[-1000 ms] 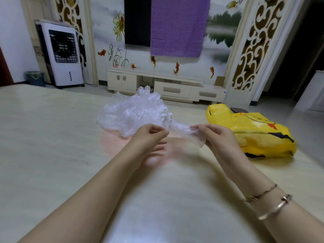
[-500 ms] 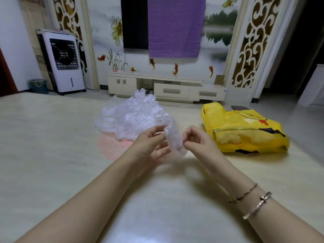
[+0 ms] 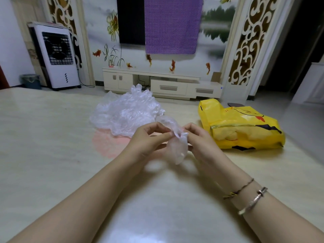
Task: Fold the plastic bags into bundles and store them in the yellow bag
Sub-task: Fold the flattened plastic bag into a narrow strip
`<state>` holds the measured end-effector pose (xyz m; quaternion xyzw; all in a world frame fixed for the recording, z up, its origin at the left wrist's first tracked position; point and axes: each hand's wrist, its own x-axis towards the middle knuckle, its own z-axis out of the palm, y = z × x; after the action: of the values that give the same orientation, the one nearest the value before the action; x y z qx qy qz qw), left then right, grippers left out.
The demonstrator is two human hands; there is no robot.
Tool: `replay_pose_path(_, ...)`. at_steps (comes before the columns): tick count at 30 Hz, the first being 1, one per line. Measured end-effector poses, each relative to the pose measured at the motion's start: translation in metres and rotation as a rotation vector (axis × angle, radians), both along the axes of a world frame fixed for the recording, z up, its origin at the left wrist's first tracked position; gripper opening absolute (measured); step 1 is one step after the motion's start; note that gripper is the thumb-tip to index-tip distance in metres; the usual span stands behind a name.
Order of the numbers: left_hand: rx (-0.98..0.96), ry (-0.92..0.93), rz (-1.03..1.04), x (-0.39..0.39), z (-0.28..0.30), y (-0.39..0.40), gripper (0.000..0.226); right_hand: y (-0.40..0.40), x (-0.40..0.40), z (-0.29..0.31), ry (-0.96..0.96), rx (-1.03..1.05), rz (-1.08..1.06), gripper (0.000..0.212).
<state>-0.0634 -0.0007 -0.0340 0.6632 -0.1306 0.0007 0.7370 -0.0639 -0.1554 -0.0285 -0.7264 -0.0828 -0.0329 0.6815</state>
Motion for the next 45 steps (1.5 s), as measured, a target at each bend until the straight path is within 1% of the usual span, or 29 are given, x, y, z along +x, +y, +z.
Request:
replay_pose_path(1, -0.010, 0.012, 0.009, 0.000, 0.002, 0.002, 0.015, -0.002, 0.000, 0.002, 0.027, 0.080, -0.019, 0.019)
replay_pose_path(3, -0.023, 0.029, 0.037, 0.000, 0.006, 0.006, 0.013, -0.006, 0.000, 0.007, 0.093, 0.245, -0.046, 0.022)
replay_pose_path(6, -0.059, 0.048, 0.057, 0.001, 0.009, 0.010, 0.015, -0.015, -0.002, 0.012, 0.149, 0.443, -0.045, 0.021)
replay_pose_path(8, -0.093, 0.056, 0.057, 0.001, 0.009, 0.011, 0.015, -0.019, -0.003, 0.015, 0.166, 0.527, -0.056, 0.022)
replay_pose_path(9, -0.105, 0.054, 0.045, 0.000, 0.010, 0.011, 0.014, -0.020, -0.002, 0.016, 0.175, 0.537, -0.068, 0.023)
replay_pose_path(10, -0.107, 0.041, 0.025, 0.000, 0.010, 0.011, 0.012, -0.021, -0.002, 0.015, 0.188, 0.509, -0.082, 0.024)
replay_pose_path(12, -0.088, 0.005, -0.015, -0.002, 0.010, 0.010, 0.011, -0.019, 0.001, 0.010, 0.221, 0.362, -0.069, 0.024)
replay_pose_path(14, -0.043, -0.036, -0.033, -0.003, 0.009, 0.009, 0.015, -0.014, 0.001, 0.006, 0.234, 0.213, 0.019, 0.031)
replay_pose_path(16, 0.013, -0.053, -0.020, -0.003, 0.007, 0.007, 0.014, -0.008, 0.000, 0.003, 0.162, 0.121, 0.116, 0.033)
replay_pose_path(19, 0.075, -0.053, 0.002, -0.003, 0.005, 0.003, 0.011, -0.004, -0.003, -0.001, 0.053, 0.113, 0.142, 0.022)
replay_pose_path(23, 0.039, -0.051, 0.034, -0.003, 0.008, 0.005, 0.011, -0.010, 0.002, 0.001, 0.031, 0.168, 0.007, 0.025)
replay_pose_path(28, -0.041, -0.042, 0.070, -0.005, 0.012, 0.009, 0.007, -0.025, 0.009, 0.006, 0.097, 0.379, -0.152, 0.014)
replay_pose_path(31, -0.032, -0.018, 0.075, -0.006, 0.014, 0.012, 0.013, -0.029, 0.011, 0.008, 0.099, 0.483, -0.215, 0.032)
replay_pose_path(32, -0.022, -0.003, 0.073, -0.005, 0.014, 0.012, 0.016, -0.030, 0.010, 0.009, 0.084, 0.500, -0.240, 0.032)
replay_pose_path(34, 0.005, 0.043, 0.072, -0.005, 0.013, 0.014, 0.020, -0.029, 0.009, 0.010, 0.041, 0.454, -0.310, 0.017)
replay_pose_path(35, 0.021, 0.075, 0.070, -0.006, 0.013, 0.013, 0.020, -0.029, 0.008, 0.011, 0.011, 0.365, -0.365, 0.010)
replay_pose_path(37, 0.048, 0.163, 0.061, -0.004, 0.013, 0.014, 0.020, -0.029, 0.007, 0.012, -0.089, 0.149, -0.430, 0.011)
replay_pose_path(38, 0.048, 0.205, 0.053, -0.003, 0.013, 0.014, 0.020, -0.028, 0.005, 0.014, -0.130, 0.076, -0.419, 0.012)
replay_pose_path(40, 0.021, 0.245, 0.032, -0.001, 0.014, 0.014, 0.018, -0.026, -0.001, 0.017, -0.150, 0.034, -0.306, 0.013)
replay_pose_path(41, -0.002, 0.261, 0.017, -0.001, 0.014, 0.015, 0.023, -0.024, -0.004, 0.018, -0.143, 0.035, -0.230, 0.013)
replay_pose_path(43, -0.042, 0.296, -0.062, -0.002, 0.017, 0.013, 0.047, -0.021, -0.008, 0.020, -0.149, 0.002, -0.113, 0.014)
replay_pose_path(44, -0.024, 0.303, -0.129, -0.004, 0.019, 0.012, 0.055, -0.019, -0.009, 0.019, -0.161, -0.028, -0.076, 0.015)
replay_pose_path(45, 0.023, 0.297, -0.199, -0.006, 0.020, 0.010, 0.058, -0.017, -0.009, 0.018, -0.166, -0.052, -0.048, 0.015)
